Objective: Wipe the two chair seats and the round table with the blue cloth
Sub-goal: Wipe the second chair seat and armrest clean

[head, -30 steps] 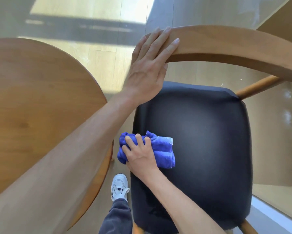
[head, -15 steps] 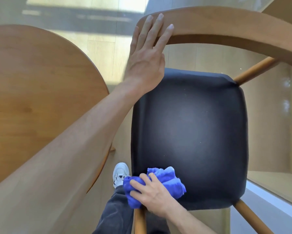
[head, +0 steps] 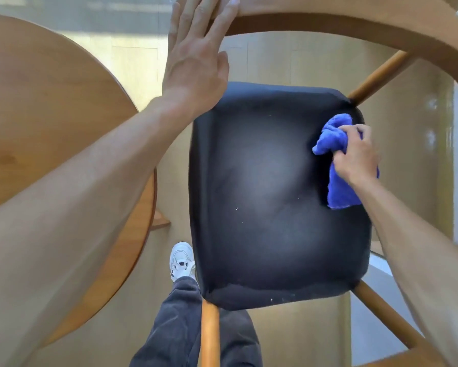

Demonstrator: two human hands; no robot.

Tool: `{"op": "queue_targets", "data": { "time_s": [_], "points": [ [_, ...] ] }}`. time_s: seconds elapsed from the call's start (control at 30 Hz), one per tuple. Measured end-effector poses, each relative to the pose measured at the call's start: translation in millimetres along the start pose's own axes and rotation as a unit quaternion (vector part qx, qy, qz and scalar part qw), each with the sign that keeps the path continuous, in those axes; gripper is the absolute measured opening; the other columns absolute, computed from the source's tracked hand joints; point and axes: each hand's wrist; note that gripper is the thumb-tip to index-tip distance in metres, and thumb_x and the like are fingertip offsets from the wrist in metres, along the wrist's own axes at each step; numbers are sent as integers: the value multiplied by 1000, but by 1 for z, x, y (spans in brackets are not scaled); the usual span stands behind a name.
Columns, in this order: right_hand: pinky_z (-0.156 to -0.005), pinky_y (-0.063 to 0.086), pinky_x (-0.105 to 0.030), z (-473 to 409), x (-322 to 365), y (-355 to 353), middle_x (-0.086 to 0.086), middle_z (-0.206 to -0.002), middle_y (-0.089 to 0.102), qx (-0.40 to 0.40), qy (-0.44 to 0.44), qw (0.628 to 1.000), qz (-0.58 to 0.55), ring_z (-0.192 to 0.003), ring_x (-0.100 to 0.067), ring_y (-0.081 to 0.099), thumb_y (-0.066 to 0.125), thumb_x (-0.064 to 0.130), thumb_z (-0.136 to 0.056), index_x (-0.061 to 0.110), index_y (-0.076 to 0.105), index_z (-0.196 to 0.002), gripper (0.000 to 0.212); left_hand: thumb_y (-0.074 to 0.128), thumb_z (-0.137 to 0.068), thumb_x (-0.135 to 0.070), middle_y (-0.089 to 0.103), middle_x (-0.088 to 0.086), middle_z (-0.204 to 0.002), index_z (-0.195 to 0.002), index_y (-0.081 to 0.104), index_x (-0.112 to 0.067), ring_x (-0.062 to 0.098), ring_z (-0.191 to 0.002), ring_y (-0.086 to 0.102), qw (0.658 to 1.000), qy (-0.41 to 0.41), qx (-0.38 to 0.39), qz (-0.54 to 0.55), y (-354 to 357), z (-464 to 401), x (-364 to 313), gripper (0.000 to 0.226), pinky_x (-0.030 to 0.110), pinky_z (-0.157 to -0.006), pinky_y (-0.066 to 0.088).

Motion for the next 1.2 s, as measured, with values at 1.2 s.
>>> {"op": "queue_targets", "data": {
  "time_s": [1.2],
  "points": [
    [-77,38,-39,223,36,45,1,-126,42,99,1,995,1,-97,-27,43,57,4,-75,25,59,-104,37,39,-97,-16,-3,11,-162,-155,6,-17,29,-149,-6,995,1,61,-81,-10,0,-12,67,40,-121,-4]
  ]
}}
Point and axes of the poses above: each hand's wrist, its own z-axis away from the middle knuckle, its own y-axis out of the palm, x = y × z
